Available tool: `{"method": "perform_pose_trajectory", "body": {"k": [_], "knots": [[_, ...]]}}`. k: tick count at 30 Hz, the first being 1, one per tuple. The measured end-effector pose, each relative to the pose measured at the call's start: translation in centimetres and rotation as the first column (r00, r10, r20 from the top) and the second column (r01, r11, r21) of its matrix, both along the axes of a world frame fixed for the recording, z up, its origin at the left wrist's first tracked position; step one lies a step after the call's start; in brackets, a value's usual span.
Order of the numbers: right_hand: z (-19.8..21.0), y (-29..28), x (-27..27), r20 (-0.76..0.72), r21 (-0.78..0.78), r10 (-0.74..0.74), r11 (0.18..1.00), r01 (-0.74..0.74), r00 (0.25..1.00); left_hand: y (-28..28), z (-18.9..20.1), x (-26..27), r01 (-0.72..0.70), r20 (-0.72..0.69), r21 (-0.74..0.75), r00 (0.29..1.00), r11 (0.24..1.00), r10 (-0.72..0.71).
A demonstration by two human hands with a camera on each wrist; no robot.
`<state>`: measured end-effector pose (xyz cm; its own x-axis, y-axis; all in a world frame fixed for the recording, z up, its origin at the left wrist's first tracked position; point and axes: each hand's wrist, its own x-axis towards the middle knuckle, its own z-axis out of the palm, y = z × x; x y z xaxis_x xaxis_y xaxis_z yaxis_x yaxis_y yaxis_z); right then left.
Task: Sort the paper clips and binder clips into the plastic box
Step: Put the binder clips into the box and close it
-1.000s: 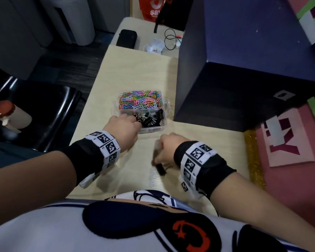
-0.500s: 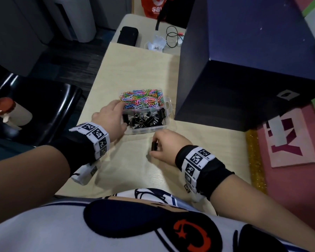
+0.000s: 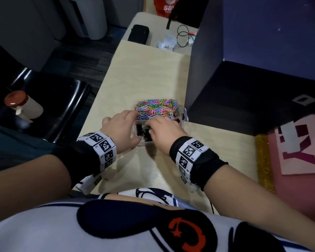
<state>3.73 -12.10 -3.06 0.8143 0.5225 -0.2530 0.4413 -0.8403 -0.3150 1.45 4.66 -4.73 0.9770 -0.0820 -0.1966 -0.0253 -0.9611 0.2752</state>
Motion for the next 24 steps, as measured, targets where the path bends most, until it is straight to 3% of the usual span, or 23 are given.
{"method": "perform_pose_trajectory", "body": {"k": [5,15,24], "knots": [[-0.8,1.3,-0.1,-0.092,-0.132,0.17,0.975,-0.181,0.981,0.7,0.1,-0.1,0.031,-0.013,-0.01,0.999,0.999,-0.031],[-0.6,1.9,-0.1,-0.059,-0.224,0.096,0.969,-0.106,0.994,1.4,0.2,0.4,0.058,-0.076,0.001,0.995,0.998,-0.058],[-1.0,3.9,0.4,-0.083,-0.41,0.075,0.906,-0.103,0.994,1.6,0.4,0.7,0.053,-0.11,0.0,0.993,0.999,-0.053]]}}
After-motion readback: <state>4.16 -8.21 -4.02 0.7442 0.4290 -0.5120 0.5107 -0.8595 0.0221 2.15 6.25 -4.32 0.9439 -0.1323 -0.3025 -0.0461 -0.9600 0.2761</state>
